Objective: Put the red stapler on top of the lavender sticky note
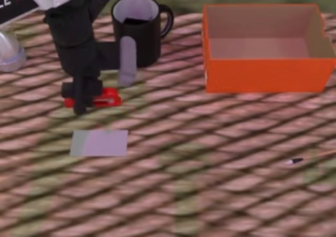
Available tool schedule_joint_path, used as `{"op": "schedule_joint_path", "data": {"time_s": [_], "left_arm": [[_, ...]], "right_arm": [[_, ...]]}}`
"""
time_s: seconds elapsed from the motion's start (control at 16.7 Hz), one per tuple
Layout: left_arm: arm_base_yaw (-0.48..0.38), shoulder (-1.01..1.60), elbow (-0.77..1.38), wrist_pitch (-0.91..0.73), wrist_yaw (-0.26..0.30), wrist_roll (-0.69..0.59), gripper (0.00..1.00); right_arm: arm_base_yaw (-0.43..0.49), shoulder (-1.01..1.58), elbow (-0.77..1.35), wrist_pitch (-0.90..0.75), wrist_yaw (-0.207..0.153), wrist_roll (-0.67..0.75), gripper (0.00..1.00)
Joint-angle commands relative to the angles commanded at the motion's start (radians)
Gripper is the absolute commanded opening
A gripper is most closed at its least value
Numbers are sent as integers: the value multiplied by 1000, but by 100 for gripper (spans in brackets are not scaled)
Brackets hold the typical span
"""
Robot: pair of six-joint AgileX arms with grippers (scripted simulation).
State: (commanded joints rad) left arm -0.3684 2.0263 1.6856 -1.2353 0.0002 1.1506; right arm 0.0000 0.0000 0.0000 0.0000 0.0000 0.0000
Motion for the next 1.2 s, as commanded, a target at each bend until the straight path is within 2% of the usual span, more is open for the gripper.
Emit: {"op": "schedule_joint_path", "data": {"time_s": [0.18, 0.6, 1.02, 1.2], "left_arm": [[35, -27, -20, -1, 1, 84, 0], [32, -21, -31, 17, 0, 90, 0], [34, 61, -225, 303, 1, 87, 0], [34, 80, -269, 356, 2, 88, 0]], "right_arm": [[0, 0, 0, 0, 0, 0, 100], [0, 0, 0, 0, 0, 0, 100], [0, 0, 0, 0, 0, 0, 100], [0, 0, 0, 0, 0, 0, 100]]}}
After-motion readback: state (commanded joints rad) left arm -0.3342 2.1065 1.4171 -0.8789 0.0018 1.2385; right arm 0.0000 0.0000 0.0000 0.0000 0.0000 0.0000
